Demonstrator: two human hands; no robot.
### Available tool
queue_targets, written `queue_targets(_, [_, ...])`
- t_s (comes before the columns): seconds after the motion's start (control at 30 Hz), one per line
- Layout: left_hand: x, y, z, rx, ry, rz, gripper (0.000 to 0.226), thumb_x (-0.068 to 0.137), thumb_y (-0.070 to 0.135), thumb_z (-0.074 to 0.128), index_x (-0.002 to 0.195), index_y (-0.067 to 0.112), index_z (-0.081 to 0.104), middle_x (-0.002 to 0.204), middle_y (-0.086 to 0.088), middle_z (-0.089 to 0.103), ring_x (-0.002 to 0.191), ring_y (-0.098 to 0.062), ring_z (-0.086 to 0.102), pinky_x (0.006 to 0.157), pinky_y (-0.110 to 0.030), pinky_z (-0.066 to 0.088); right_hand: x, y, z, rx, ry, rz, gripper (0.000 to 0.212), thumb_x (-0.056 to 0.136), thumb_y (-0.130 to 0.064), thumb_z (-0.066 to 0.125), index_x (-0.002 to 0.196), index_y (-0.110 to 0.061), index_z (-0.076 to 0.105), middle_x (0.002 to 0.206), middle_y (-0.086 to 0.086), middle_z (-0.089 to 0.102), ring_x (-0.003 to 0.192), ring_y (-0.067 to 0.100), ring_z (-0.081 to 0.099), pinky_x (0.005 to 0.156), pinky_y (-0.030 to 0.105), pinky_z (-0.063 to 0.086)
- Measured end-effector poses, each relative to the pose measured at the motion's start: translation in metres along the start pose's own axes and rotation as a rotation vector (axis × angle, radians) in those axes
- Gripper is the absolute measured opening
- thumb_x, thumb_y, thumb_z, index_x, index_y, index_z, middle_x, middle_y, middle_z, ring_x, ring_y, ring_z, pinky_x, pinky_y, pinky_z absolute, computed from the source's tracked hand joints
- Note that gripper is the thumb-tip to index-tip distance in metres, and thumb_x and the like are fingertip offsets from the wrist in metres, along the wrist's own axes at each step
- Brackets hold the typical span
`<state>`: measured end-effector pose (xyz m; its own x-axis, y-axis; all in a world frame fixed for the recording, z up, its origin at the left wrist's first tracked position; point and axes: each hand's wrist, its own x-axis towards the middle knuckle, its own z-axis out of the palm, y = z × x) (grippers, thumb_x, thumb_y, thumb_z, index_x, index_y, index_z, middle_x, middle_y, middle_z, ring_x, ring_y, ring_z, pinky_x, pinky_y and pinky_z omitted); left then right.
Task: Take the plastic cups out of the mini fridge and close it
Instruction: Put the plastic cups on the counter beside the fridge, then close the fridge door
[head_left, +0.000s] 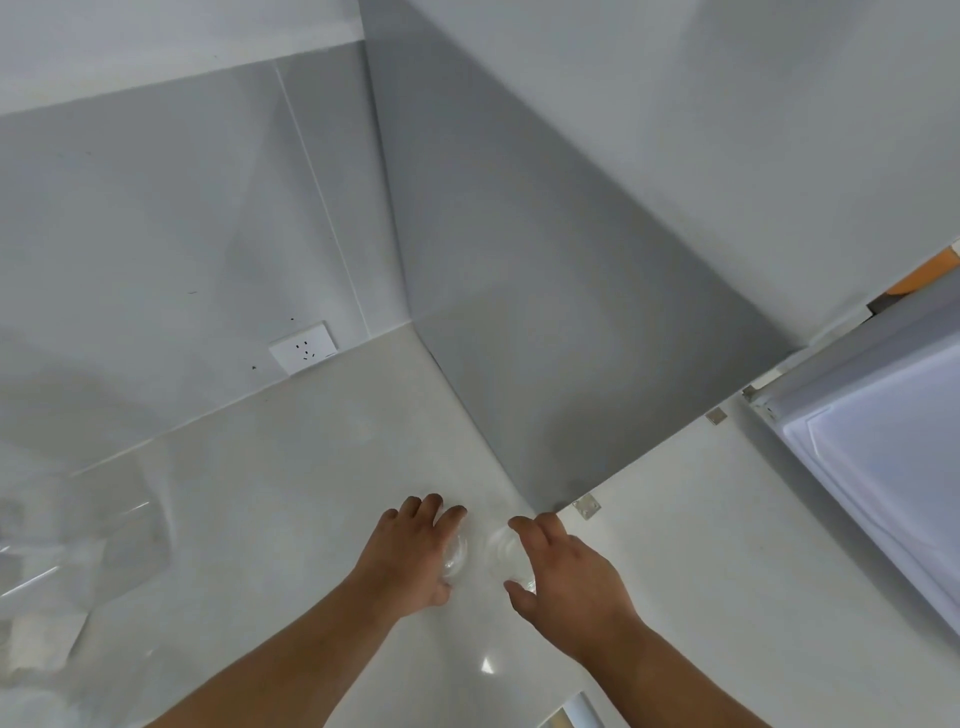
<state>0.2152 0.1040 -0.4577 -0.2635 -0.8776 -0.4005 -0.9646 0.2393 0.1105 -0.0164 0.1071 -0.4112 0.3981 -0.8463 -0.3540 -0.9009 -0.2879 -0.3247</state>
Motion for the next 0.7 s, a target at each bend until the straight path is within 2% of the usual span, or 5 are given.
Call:
queue_targets(0.17, [-0.006, 0.003, -0.01, -0.073, 0.055, 0.014, 0.095, 0.074, 0.068, 0.062, 0.153, 0.028, 0.029, 0.156, -0.001, 0.034, 0.135, -0.026, 0.04, 0.11, -0.039, 0.035, -0.008, 0.006, -0.004, 0.006, 0.015, 0.007, 0.067, 0.089, -0.062, 0.053, 0.146, -0.034, 0.029, 0.139, -0.007, 0.044, 0.1, 0.018, 0.062, 0.075, 0.032, 0.055])
queue_targets(0.3, [-0.014, 0.023, -0.028, -0.135, 0.16, 0.079, 0.067, 0.079, 0.069, 0.052, 0.13, 0.025, 0.054, 0.127, 0.005, 0.058, 0.115, -0.022, 0.054, 0.094, -0.034, 0.044, -0.029, 0.024, -0.019, -0.02, 0.053, 0.04, 0.069, 0.089, -0.069, 0.043, 0.147, -0.033, 0.033, 0.139, -0.008, 0.047, 0.11, 0.016, 0.055, 0.08, 0.03, 0.052])
queue_targets(0.43, [-0.016, 0.059, -0.048, -0.165, 0.209, 0.128, 0.063, 0.081, 0.073, 0.044, 0.118, 0.025, 0.063, 0.107, 0.008, 0.067, 0.1, -0.018, 0.059, 0.08, -0.032, 0.046, -0.056, 0.049, -0.042, -0.05, 0.128, 0.096, 0.073, 0.089, -0.072, 0.035, 0.149, -0.031, 0.036, 0.14, -0.01, 0.048, 0.12, 0.015, 0.047, 0.094, 0.03, 0.046])
queue_targets(0.53, [-0.014, 0.09, -0.065, -0.199, 0.257, 0.174, 0.061, 0.081, 0.073, 0.047, 0.116, 0.026, 0.067, 0.103, 0.009, 0.07, 0.097, -0.016, 0.062, 0.072, -0.029, 0.044, -0.078, 0.069, -0.063, -0.036, 0.209, 0.139, 0.074, 0.089, -0.072, 0.034, 0.15, -0.031, 0.038, 0.144, -0.011, 0.047, 0.129, 0.015, 0.042, 0.104, 0.03, 0.041])
queue_targets(0.7, [-0.01, 0.14, -0.101, -0.223, 0.329, 0.226, 0.058, 0.082, 0.071, 0.047, 0.12, 0.031, 0.065, 0.11, 0.013, 0.071, 0.098, -0.014, 0.065, 0.075, -0.032, 0.054, -0.116, 0.1, -0.104, -0.05, 0.307, 0.197, 0.074, 0.09, -0.073, 0.031, 0.152, -0.033, 0.035, 0.15, -0.011, 0.044, 0.137, 0.014, 0.036, 0.111, 0.033, 0.037])
